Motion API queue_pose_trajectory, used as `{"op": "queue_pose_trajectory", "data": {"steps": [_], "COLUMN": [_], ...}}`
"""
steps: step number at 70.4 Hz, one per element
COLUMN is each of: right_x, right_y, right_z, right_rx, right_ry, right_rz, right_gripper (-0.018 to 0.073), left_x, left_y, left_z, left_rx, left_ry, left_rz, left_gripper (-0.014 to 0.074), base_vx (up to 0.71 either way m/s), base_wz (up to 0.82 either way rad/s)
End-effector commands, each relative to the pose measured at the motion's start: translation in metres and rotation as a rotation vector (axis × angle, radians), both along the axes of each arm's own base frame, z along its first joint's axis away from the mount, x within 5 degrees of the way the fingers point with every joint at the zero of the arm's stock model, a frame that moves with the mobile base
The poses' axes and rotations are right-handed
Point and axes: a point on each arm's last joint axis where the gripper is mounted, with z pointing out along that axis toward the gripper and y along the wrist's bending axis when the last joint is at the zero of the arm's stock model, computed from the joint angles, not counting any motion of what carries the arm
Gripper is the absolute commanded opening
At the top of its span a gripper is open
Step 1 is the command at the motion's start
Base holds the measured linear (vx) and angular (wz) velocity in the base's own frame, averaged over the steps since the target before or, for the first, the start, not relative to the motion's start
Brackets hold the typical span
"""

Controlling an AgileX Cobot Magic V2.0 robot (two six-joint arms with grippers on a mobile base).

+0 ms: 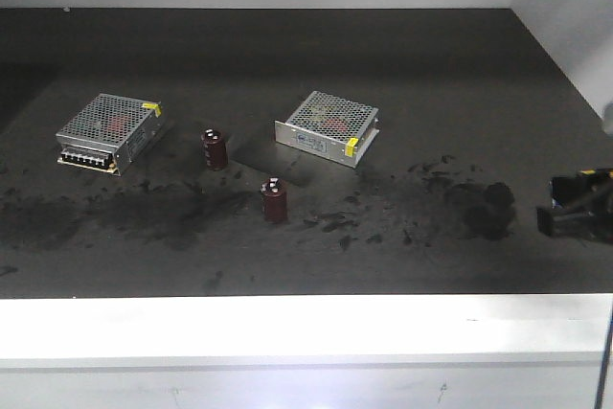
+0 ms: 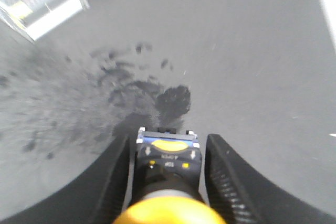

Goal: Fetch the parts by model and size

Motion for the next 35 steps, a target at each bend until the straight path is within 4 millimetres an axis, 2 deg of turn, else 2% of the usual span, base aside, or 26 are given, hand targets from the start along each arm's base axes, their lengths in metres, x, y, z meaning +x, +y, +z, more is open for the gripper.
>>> {"op": "queue_pose_trajectory", "data": {"steps": [1,21,35], "right_x": [-0.019,-0.078,-0.110], "right_y": [-0.002,-0.005,-0.008], "right_z": [0.018,0.016,0.014], "right_rx": [0.003,0.019,0.034], "right_ry": [-0.212,-0.452,-0.559], "right_rz": [0.004,0.006,0.003], "right_gripper": [-0.0010,-0.0010,-0.0010], "left_x": [0.001,0.001,0.001], "left_y": [-0.001,-0.001,-0.001], "left_z": [0.017,0.017,0.017], "left_rx": [-0.009,-0.009,-0.009], "left_ry": [-0.108,-0.106,-0.106], "left_rz": [-0.008,-0.017,-0.017], "left_gripper": [-0.0004,-0.0004,-0.0004], "base_vx": [0.00,0.00,0.00], "base_wz": [0.00,0.00,0.00]}}
